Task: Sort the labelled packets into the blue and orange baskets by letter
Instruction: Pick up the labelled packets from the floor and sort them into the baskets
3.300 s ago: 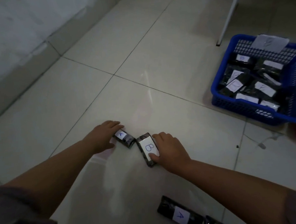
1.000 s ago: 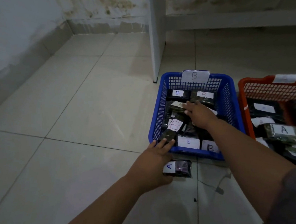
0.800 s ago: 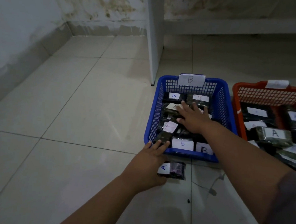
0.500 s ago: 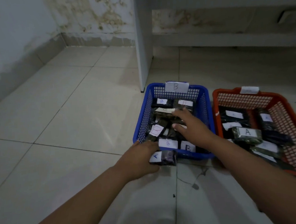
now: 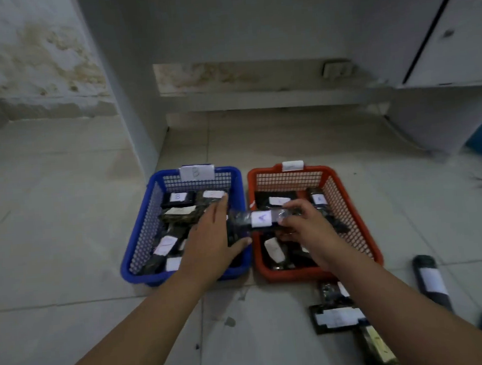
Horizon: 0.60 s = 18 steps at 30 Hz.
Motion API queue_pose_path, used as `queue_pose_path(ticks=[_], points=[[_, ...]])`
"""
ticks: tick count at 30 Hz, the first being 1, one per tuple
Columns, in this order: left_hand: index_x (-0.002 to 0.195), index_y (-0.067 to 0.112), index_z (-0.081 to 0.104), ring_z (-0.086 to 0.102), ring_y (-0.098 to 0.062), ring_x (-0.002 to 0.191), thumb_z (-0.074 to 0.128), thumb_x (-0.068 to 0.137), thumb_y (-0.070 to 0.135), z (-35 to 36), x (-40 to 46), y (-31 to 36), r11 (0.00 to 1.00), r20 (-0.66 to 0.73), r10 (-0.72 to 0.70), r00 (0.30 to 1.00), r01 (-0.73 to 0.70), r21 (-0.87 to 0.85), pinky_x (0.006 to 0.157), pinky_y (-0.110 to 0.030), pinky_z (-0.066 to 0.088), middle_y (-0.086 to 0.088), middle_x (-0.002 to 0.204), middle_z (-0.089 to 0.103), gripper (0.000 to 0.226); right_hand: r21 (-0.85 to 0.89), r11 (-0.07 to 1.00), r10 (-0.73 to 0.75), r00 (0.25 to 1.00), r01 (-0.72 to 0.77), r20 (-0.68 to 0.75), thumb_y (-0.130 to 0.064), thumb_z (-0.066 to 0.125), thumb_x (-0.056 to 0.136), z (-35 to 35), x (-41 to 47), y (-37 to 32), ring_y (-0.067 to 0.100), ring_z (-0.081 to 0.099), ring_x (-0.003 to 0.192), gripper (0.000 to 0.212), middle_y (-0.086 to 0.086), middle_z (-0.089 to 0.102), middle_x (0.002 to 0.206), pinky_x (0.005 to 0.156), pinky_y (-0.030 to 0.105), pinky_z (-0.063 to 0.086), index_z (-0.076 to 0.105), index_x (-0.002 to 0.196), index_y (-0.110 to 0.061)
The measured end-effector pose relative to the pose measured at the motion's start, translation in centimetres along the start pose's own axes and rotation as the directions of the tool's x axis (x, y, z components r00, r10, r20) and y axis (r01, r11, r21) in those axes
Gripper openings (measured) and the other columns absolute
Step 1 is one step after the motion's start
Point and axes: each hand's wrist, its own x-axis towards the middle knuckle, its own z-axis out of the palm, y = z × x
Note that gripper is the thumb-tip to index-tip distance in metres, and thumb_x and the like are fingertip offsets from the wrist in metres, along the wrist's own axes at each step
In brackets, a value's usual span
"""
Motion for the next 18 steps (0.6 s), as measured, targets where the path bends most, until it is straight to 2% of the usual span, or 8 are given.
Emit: queue_pose_path(ticks=[2, 4, 6, 8, 10, 13, 15, 18], points=[[0.151, 0.018, 0.005, 0.018, -0.019, 0.142, 0.055, 0.085, 0.056, 2.2, 0.5, 1.0, 0.998, 0.080, -0.046, 0.996, 0.049, -0.031, 0.114, -0.035, 0.023, -0.004, 0.156, 0.016, 0.091, -0.022, 0.999, 0.044, 0.989, -0.048, -0.138, -0.011, 0.066, 0.081, -3.5, 1.7, 0.5, 0.026, 0.065, 0.091, 0.027, 0.013, 0.064, 0.107, 0.073, 0.037, 0.055, 0.057, 0.106, -0.009], [0.151, 0.022, 0.010, 0.014, -0.021, 0.144, 0.047, 0.088, 0.059, 4.2, 1.2, 1.8, 1.000, 0.183, -0.027, 0.983, 0.026, 0.007, 0.115, -0.036, 0.021, -0.004, 0.157, 0.013, 0.081, 0.049, 0.993, 0.115, 0.961, -0.106, -0.252, -0.010, 0.068, 0.077, -6.5, 3.3, 1.5, 0.027, 0.067, 0.085, 0.031, 0.018, 0.065, 0.107, 0.068, 0.038, 0.056, 0.057, 0.104, -0.003], [0.150, 0.028, 0.012, 0.005, -0.021, 0.146, 0.044, 0.090, 0.059, 5.9, 2.3, 2.2, 0.999, 0.229, -0.008, 0.973, 0.000, 0.034, 0.118, -0.040, 0.015, -0.001, 0.159, 0.006, 0.075, 0.095, 0.989, 0.139, 0.933, -0.113, -0.333, -0.007, 0.068, 0.077, -8.2, 4.4, 2.4, 0.025, 0.065, 0.070, 0.028, 0.020, 0.066, 0.100, 0.052, 0.030, 0.055, 0.059, 0.101, 0.004], [0.151, 0.030, 0.010, -0.004, -0.019, 0.146, 0.042, 0.091, 0.057, 7.5, 3.3, 2.0, 0.997, 0.258, -0.005, 0.966, -0.016, 0.081, 0.119, -0.042, 0.006, 0.001, 0.159, -0.002, 0.072, 0.011, 0.996, 0.081, 0.905, -0.084, -0.417, -0.008, 0.070, 0.078, -9.1, 5.6, 3.4, 0.024, 0.063, 0.066, 0.028, 0.018, 0.066, 0.098, 0.041, 0.021, 0.047, 0.060, 0.100, 0.007], [0.151, 0.028, 0.003, -0.014, -0.016, 0.145, 0.042, 0.093, 0.050, 9.1, 3.5, 1.3, 0.991, 0.287, -0.016, 0.958, -0.023, 0.130, 0.119, -0.041, 0.000, 0.003, 0.158, -0.011, 0.073, -0.125, 0.990, -0.003, 0.874, -0.067, -0.485, -0.016, 0.074, 0.076, -9.6, 7.3, 4.2, 0.027, 0.065, 0.076, 0.031, 0.014, 0.066, 0.099, 0.049, 0.025, 0.050, 0.059, 0.098, 0.000], [0.151, 0.027, -0.003, -0.027, -0.009, 0.137, 0.044, 0.093, 0.033, 10.9, 2.8, 0.3, 0.996, 0.243, -0.012, 0.970, -0.008, 0.085, 0.118, -0.037, -0.006, 0.008, 0.155, -0.020, 0.075, -0.279, 0.959, -0.100, 0.848, -0.058, -0.520, -0.022, 0.074, 0.077, -9.9, 10.2, 4.4, 0.028, 0.065, 0.083, 0.030, 0.006, 0.064, 0.099, 0.071, 0.039, 0.055, 0.049, 0.094, -0.018], [0.151, 0.029, -0.003, -0.029, -0.009, 0.137, 0.044, 0.092, 0.030, 11.2, 2.6, 0.0, 0.997, 0.206, 0.004, 0.978, -0.020, 0.079, 0.113, -0.031, -0.007, 0.010, 0.155, -0.020, 0.075, -0.373, 0.927, -0.171, 0.831, -0.048, -0.530, -0.022, 0.072, 0.080, -10.1, 11.8, 4.2, 0.024, 0.060, 0.084, 0.027, 0.003, 0.060, 0.096, 0.072, 0.034, 0.050, 0.049, 0.094, -0.019], [0.150, 0.031, -0.006, -0.030, -0.010, 0.138, 0.044, 0.092, 0.033, 11.2, 2.7, -0.1, 0.994, 0.210, 0.009, 0.978, -0.031, 0.100, 0.111, -0.030, -0.008, 0.012, 0.153, -0.023, 0.077, -0.511, 0.855, -0.233, 0.816, -0.087, -0.529, -0.025, 0.069, 0.082, -9.5, 13.4, 4.4, 0.021, 0.055, 0.081, 0.021, 0.002, 0.058, 0.091, 0.075, 0.032, 0.047, 0.051, 0.089, -0.017]])
